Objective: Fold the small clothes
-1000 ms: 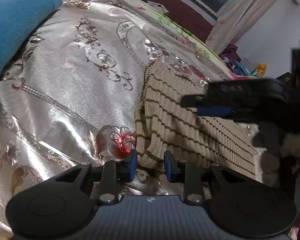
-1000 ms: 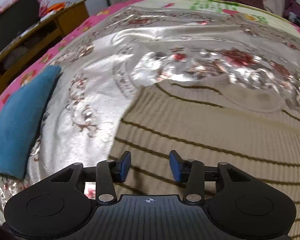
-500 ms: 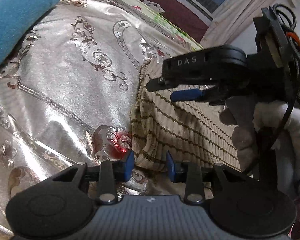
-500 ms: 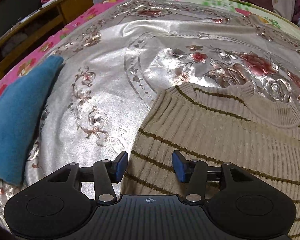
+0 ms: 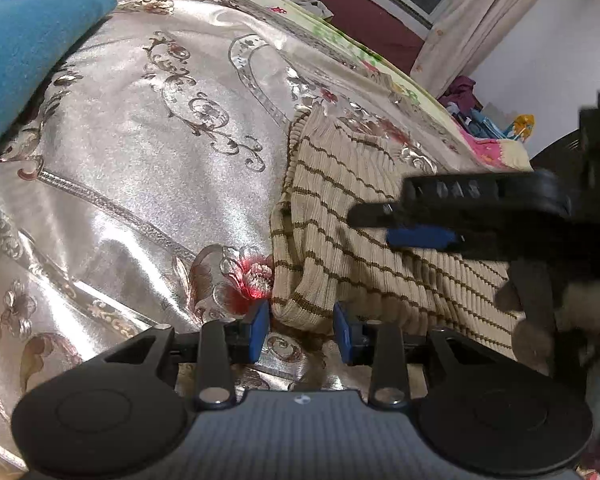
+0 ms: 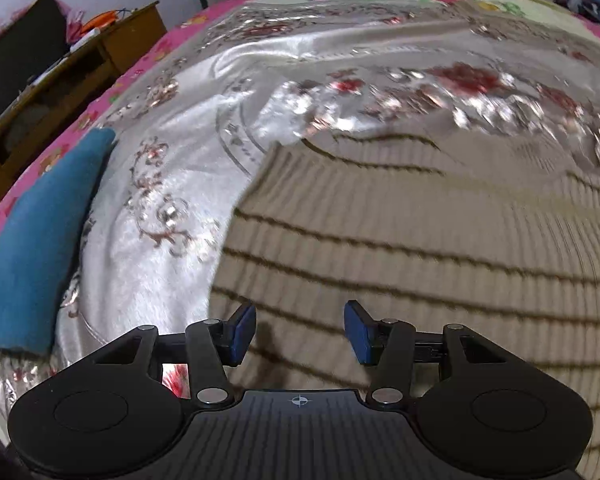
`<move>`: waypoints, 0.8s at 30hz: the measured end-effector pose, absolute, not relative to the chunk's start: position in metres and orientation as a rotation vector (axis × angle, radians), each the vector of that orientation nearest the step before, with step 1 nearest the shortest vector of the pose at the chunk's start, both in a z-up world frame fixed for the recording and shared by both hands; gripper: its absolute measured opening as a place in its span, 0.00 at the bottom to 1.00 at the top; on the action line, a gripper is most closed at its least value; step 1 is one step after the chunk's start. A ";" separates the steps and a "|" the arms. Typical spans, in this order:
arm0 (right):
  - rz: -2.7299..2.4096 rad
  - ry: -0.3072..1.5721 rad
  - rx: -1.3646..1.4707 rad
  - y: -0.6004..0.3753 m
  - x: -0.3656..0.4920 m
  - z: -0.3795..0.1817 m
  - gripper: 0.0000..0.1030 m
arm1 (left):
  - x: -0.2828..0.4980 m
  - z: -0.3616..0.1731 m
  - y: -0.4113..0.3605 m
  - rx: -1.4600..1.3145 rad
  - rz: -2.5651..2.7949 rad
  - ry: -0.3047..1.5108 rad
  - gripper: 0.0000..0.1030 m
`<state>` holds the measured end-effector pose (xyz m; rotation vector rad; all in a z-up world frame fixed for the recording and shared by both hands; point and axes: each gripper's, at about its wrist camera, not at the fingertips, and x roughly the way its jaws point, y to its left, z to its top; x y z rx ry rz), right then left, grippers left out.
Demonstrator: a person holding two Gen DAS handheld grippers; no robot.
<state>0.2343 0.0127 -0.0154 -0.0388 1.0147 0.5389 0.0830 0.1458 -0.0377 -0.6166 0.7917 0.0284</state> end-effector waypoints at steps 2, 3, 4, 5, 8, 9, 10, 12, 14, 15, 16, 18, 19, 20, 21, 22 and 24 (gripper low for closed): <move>0.534 1.021 -0.009 0.003 0.232 -0.017 0.47 | 0.083 -0.038 0.145 -0.611 0.033 0.793 0.38; 0.532 1.022 0.000 -0.001 0.230 -0.017 0.47 | 0.083 -0.038 0.144 -0.606 0.036 0.793 0.38; 0.529 1.022 0.006 -0.005 0.229 -0.017 0.47 | 0.084 -0.038 0.143 -0.597 0.039 0.795 0.38; 0.525 1.022 0.015 -0.010 0.228 -0.017 0.47 | 0.084 -0.038 0.141 -0.588 0.041 0.796 0.38; 0.513 1.025 0.034 -0.024 0.226 -0.017 0.48 | 0.085 -0.038 0.138 -0.562 0.046 0.799 0.38; 0.505 1.025 0.035 -0.027 0.225 -0.017 0.48 | 0.085 -0.038 0.137 -0.558 0.048 0.801 0.38; 0.497 1.026 0.039 -0.031 0.224 -0.017 0.48 | 0.085 -0.038 0.137 -0.557 0.048 0.801 0.38; 0.485 1.025 0.049 -0.038 0.223 -0.016 0.48 | 0.085 -0.038 0.138 -0.561 0.047 0.800 0.38; 0.463 1.022 0.055 -0.048 0.221 -0.016 0.48 | 0.084 -0.038 0.139 -0.570 0.045 0.796 0.38; 0.451 1.021 0.059 -0.054 0.220 -0.015 0.48 | 0.083 -0.037 0.139 -0.573 0.044 0.794 0.38; 0.435 1.017 0.065 -0.062 0.218 -0.015 0.48 | 0.083 -0.037 0.140 -0.574 0.046 0.793 0.38; 0.385 1.002 0.093 -0.084 0.215 -0.013 0.48 | 0.082 -0.035 0.140 -0.573 0.050 0.785 0.38; 0.359 0.995 0.112 -0.095 0.213 -0.012 0.48 | 0.080 -0.034 0.140 -0.569 0.056 0.779 0.38; 0.332 0.987 0.134 -0.108 0.211 -0.011 0.48 | 0.079 -0.033 0.140 -0.565 0.060 0.772 0.38; 0.299 0.977 0.160 -0.124 0.209 -0.010 0.48 | 0.078 -0.031 0.140 -0.561 0.064 0.764 0.38; 0.274 0.967 0.183 -0.138 0.207 -0.009 0.48 | 0.077 -0.029 0.139 -0.556 0.070 0.752 0.38; 0.223 0.936 0.231 -0.169 0.201 -0.006 0.48 | 0.074 -0.023 0.136 -0.527 0.086 0.729 0.38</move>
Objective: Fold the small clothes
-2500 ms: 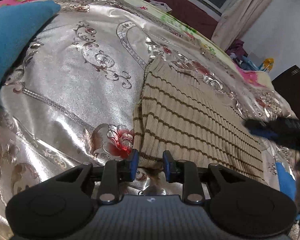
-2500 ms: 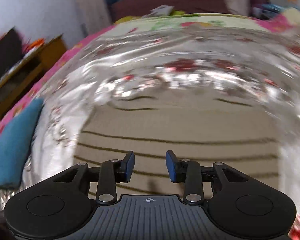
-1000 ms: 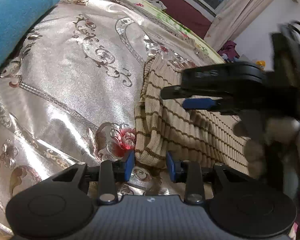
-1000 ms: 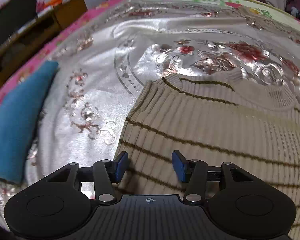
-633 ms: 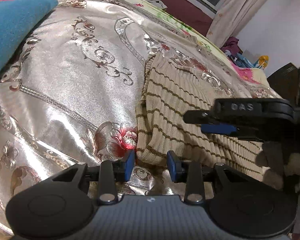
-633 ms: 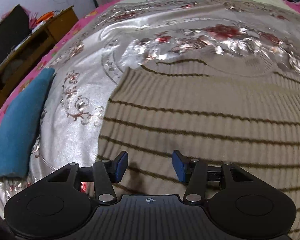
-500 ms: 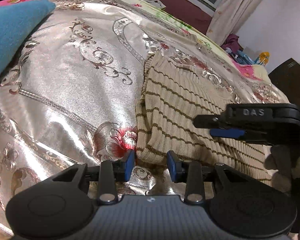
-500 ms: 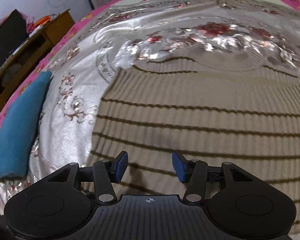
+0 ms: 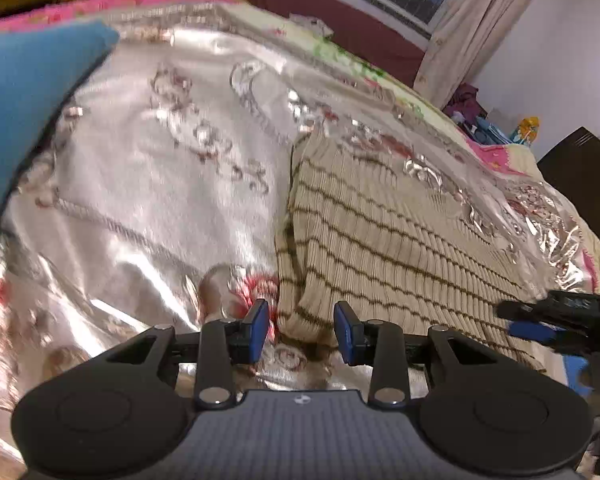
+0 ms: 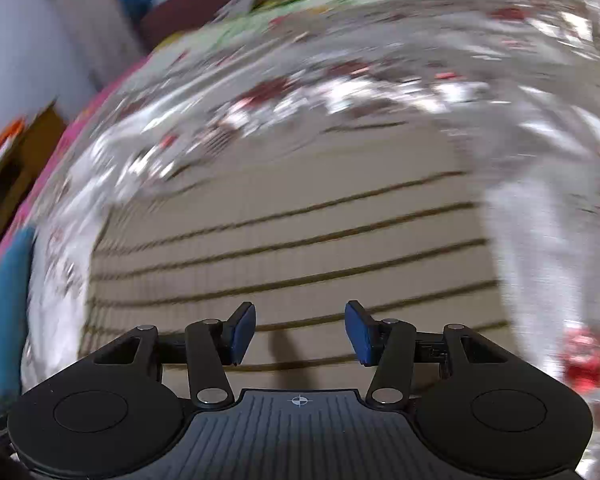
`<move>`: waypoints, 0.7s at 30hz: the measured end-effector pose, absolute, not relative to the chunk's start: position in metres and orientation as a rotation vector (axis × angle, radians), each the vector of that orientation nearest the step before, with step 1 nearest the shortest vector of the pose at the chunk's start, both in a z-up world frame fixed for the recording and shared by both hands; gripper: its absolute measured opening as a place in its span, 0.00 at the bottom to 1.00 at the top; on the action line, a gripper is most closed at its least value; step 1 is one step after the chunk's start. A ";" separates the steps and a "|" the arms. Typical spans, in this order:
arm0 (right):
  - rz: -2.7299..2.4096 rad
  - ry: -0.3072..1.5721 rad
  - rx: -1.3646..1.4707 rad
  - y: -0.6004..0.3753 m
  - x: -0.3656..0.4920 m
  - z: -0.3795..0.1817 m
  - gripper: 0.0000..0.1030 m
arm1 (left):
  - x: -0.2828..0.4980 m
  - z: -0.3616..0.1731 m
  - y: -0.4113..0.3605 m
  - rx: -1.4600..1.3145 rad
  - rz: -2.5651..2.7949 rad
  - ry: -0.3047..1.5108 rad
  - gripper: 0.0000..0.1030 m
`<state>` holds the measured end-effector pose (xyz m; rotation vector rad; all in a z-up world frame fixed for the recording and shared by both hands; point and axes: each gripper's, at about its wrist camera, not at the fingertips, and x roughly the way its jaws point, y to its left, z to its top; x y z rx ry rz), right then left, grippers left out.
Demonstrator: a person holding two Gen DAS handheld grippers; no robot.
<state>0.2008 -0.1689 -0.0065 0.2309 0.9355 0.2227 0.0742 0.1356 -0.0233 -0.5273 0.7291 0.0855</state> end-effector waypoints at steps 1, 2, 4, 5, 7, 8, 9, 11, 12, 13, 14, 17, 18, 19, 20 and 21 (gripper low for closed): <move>0.204 0.923 0.247 -0.182 0.199 -0.006 0.48 | 0.073 -0.019 0.132 -0.497 0.098 0.713 0.38; 0.182 0.908 0.263 -0.195 0.196 -0.006 0.48 | 0.072 -0.015 0.128 -0.473 0.104 0.700 0.38; 0.140 0.881 0.300 -0.221 0.192 -0.008 0.53 | 0.070 -0.007 0.118 -0.424 0.100 0.678 0.38; 0.124 0.877 0.324 -0.234 0.192 -0.012 0.54 | 0.070 -0.002 0.113 -0.403 0.088 0.670 0.38; 0.097 0.881 0.374 -0.256 0.195 -0.022 0.54 | 0.073 0.005 0.098 -0.354 0.051 0.661 0.38; 0.099 0.883 0.401 -0.265 0.197 -0.027 0.56 | 0.075 0.008 0.089 -0.326 0.030 0.658 0.39; 0.113 0.890 0.434 -0.272 0.200 -0.033 0.56 | 0.078 0.009 0.079 -0.298 0.004 0.661 0.39; 0.152 0.902 0.501 -0.282 0.206 -0.043 0.56 | 0.086 0.009 0.060 -0.263 -0.046 0.678 0.39; 0.179 0.902 0.539 -0.287 0.209 -0.049 0.56 | 0.089 0.008 0.051 -0.247 -0.071 0.689 0.39; 0.212 0.897 0.575 -0.292 0.212 -0.054 0.56 | 0.094 0.006 0.040 -0.221 -0.096 0.704 0.39; 0.245 0.893 0.606 -0.293 0.215 -0.057 0.56 | 0.098 0.005 0.030 -0.197 -0.111 0.716 0.39; 0.337 0.891 0.710 -0.306 0.226 -0.071 0.56 | 0.109 0.001 0.003 -0.142 -0.146 0.753 0.39; 0.365 0.890 0.740 -0.311 0.228 -0.074 0.56 | 0.111 0.001 -0.002 -0.133 -0.156 0.761 0.39; 0.391 0.891 0.770 -0.317 0.232 -0.077 0.55 | 0.115 0.001 -0.010 -0.122 -0.169 0.766 0.39; 0.413 0.892 0.794 -0.320 0.236 -0.079 0.54 | 0.116 0.001 -0.015 -0.111 -0.180 0.763 0.39; 0.433 0.894 0.814 -0.323 0.242 -0.082 0.54 | 0.116 0.002 -0.021 -0.100 -0.196 0.752 0.39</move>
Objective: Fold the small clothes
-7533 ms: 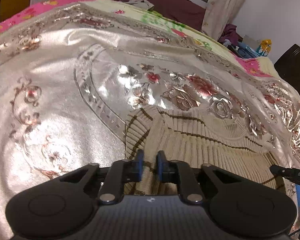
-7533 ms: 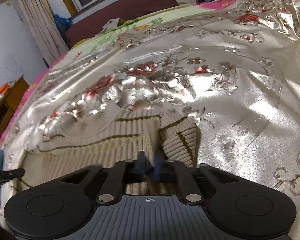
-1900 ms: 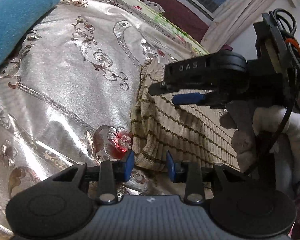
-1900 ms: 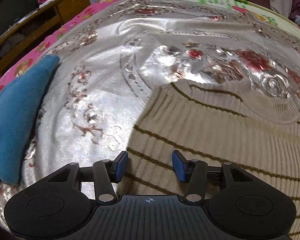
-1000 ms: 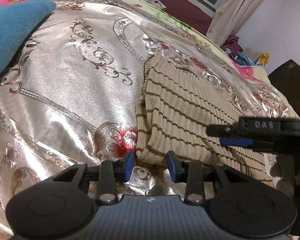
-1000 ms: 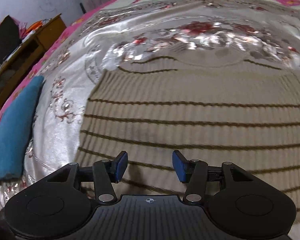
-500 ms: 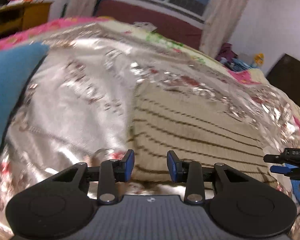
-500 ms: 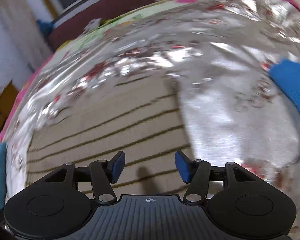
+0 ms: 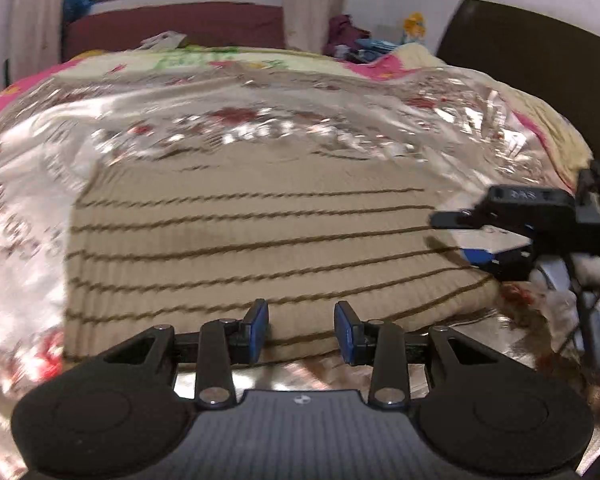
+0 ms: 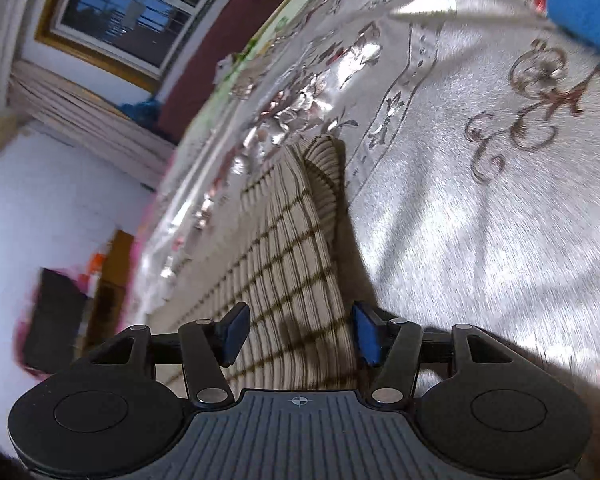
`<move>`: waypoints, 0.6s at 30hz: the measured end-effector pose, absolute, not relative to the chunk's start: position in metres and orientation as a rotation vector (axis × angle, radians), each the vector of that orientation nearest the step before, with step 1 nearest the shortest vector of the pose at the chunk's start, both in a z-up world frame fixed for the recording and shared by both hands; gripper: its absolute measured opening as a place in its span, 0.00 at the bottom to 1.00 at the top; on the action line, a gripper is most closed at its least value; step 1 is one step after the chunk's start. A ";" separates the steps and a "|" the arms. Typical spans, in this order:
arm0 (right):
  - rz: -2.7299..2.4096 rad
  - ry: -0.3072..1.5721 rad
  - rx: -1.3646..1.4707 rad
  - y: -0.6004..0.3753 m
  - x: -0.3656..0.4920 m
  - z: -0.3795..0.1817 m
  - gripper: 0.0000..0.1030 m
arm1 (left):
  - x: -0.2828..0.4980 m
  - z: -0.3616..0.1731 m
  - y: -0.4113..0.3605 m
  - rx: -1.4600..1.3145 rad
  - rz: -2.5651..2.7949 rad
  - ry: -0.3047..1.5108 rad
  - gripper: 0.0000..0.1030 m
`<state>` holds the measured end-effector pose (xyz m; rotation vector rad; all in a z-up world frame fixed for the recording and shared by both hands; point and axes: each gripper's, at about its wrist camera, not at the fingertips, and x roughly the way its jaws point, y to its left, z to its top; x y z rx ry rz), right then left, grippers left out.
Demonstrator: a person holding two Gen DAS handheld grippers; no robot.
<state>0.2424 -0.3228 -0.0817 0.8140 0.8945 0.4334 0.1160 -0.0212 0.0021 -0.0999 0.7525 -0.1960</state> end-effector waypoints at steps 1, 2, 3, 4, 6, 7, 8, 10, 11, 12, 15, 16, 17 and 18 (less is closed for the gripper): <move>0.451 0.899 0.828 -0.324 0.249 -0.084 0.54 | 0.117 0.004 -0.028 -0.086 -0.221 0.741 0.39; 0.464 0.901 0.837 -0.324 0.256 -0.084 0.54 | 0.117 0.007 -0.036 -0.069 -0.244 0.733 0.39; 0.474 0.899 0.844 -0.323 0.264 -0.085 0.54 | 0.117 0.009 -0.043 -0.049 -0.264 0.727 0.39; 0.481 0.898 0.848 -0.323 0.270 -0.086 0.54 | 0.117 0.011 -0.055 -0.009 -0.290 0.722 0.39; 0.496 0.897 0.846 -0.318 0.282 -0.086 0.54 | 0.112 0.011 -0.076 0.084 -0.329 0.713 0.39; 0.501 0.900 0.847 -0.316 0.287 -0.087 0.54 | 0.108 0.009 -0.089 0.141 -0.352 0.707 0.39; 0.506 0.902 0.848 -0.315 0.291 -0.087 0.54 | 0.104 0.007 -0.099 0.186 -0.372 0.703 0.39; 0.515 0.901 0.850 -0.314 0.297 -0.087 0.54 | 0.098 -0.001 -0.120 0.275 -0.401 0.692 0.42; 0.521 0.904 0.851 -0.314 0.299 -0.088 0.54 | 0.095 -0.004 -0.128 0.306 -0.410 0.687 0.42; 0.529 0.904 0.856 -0.315 0.302 -0.089 0.54 | 0.093 -0.007 -0.136 0.336 -0.420 0.680 0.43; 0.540 0.898 0.858 -0.325 0.302 -0.089 0.54 | 0.092 -0.016 -0.157 0.442 -0.435 0.642 0.45; 0.542 0.896 0.863 -0.328 0.302 -0.089 0.54 | 0.093 -0.020 -0.163 0.479 -0.427 0.630 0.46; 0.543 0.893 0.876 -0.332 0.303 -0.090 0.53 | 0.094 -0.023 -0.166 0.499 -0.421 0.625 0.46; 0.544 0.891 0.894 -0.335 0.306 -0.091 0.53 | 0.096 -0.026 -0.167 0.507 -0.416 0.627 0.46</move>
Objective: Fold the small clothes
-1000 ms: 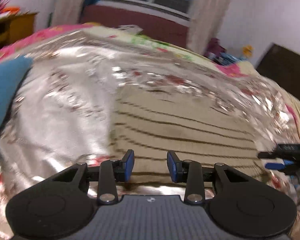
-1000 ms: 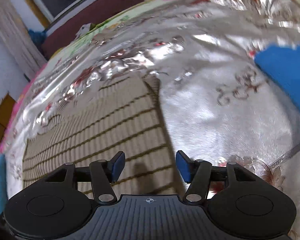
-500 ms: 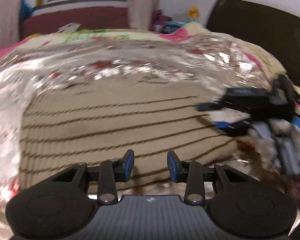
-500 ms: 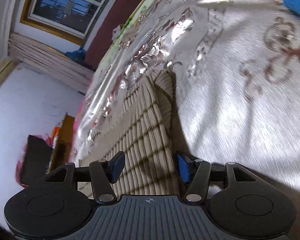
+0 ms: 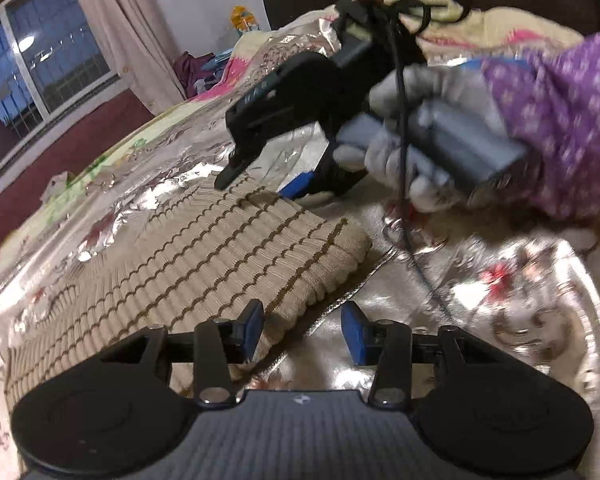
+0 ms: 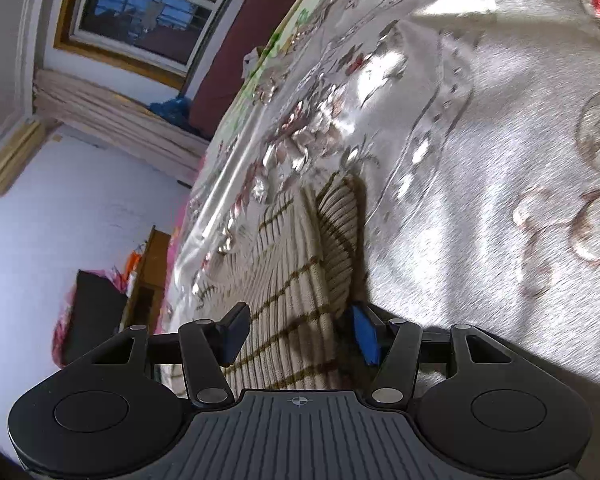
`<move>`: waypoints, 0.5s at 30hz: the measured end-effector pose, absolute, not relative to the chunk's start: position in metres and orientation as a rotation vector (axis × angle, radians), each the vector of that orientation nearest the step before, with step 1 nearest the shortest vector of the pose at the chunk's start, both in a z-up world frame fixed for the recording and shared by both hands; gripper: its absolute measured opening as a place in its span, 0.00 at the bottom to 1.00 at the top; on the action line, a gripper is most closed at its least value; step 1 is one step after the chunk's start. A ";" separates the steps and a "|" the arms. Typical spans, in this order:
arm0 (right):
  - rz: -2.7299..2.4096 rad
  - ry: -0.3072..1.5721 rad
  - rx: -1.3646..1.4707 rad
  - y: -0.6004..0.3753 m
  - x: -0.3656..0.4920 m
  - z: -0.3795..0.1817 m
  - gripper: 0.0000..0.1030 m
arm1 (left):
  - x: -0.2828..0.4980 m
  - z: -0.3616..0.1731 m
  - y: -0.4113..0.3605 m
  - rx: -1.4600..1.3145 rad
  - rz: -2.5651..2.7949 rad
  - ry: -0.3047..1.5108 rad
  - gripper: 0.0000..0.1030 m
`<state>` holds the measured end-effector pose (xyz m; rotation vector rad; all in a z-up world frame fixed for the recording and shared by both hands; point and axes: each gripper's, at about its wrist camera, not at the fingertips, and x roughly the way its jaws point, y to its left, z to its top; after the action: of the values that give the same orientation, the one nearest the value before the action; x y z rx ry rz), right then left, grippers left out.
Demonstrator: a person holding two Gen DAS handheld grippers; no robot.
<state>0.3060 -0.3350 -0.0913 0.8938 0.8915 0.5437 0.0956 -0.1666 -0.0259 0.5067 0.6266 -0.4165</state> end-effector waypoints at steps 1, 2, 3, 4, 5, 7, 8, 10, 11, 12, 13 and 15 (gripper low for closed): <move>0.545 0.890 0.910 -0.339 0.307 -0.093 0.53 | 0.097 -0.029 -0.166 0.506 -0.407 0.634 0.46; 0.547 0.889 0.929 -0.341 0.310 -0.095 0.53 | 0.099 -0.030 -0.165 0.505 -0.395 0.641 0.47; 0.547 0.890 0.937 -0.341 0.313 -0.096 0.53 | 0.099 -0.032 -0.163 0.503 -0.386 0.645 0.47; 0.548 0.891 0.935 -0.341 0.317 -0.098 0.53 | 0.099 -0.034 -0.162 0.502 -0.382 0.644 0.50; 0.552 0.890 0.925 -0.339 0.319 -0.098 0.53 | 0.099 -0.035 -0.162 0.503 -0.376 0.644 0.51; 0.556 0.889 0.907 -0.334 0.325 -0.098 0.53 | 0.101 -0.036 -0.167 0.511 -0.364 0.638 0.52; 0.558 0.889 0.902 -0.332 0.327 -0.098 0.53 | 0.102 -0.037 -0.170 0.514 -0.359 0.634 0.52; 0.561 0.892 0.894 -0.327 0.332 -0.098 0.53 | 0.108 -0.040 -0.179 0.512 -0.352 0.629 0.52; 0.562 0.891 0.894 -0.326 0.333 -0.098 0.53 | 0.112 -0.041 -0.182 0.512 -0.348 0.627 0.52; 0.561 0.892 0.896 -0.324 0.335 -0.098 0.53 | 0.113 -0.042 -0.186 0.510 -0.343 0.626 0.52; 0.561 0.895 0.898 -0.322 0.337 -0.099 0.54 | 0.116 -0.042 -0.188 0.501 -0.338 0.629 0.52; 0.560 0.900 0.897 -0.318 0.341 -0.099 0.54 | 0.118 -0.042 -0.191 0.484 -0.333 0.633 0.51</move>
<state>0.3406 -0.3179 -0.0990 0.8968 0.8999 0.5602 0.1179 -0.1908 -0.0415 0.4843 0.6333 -0.3328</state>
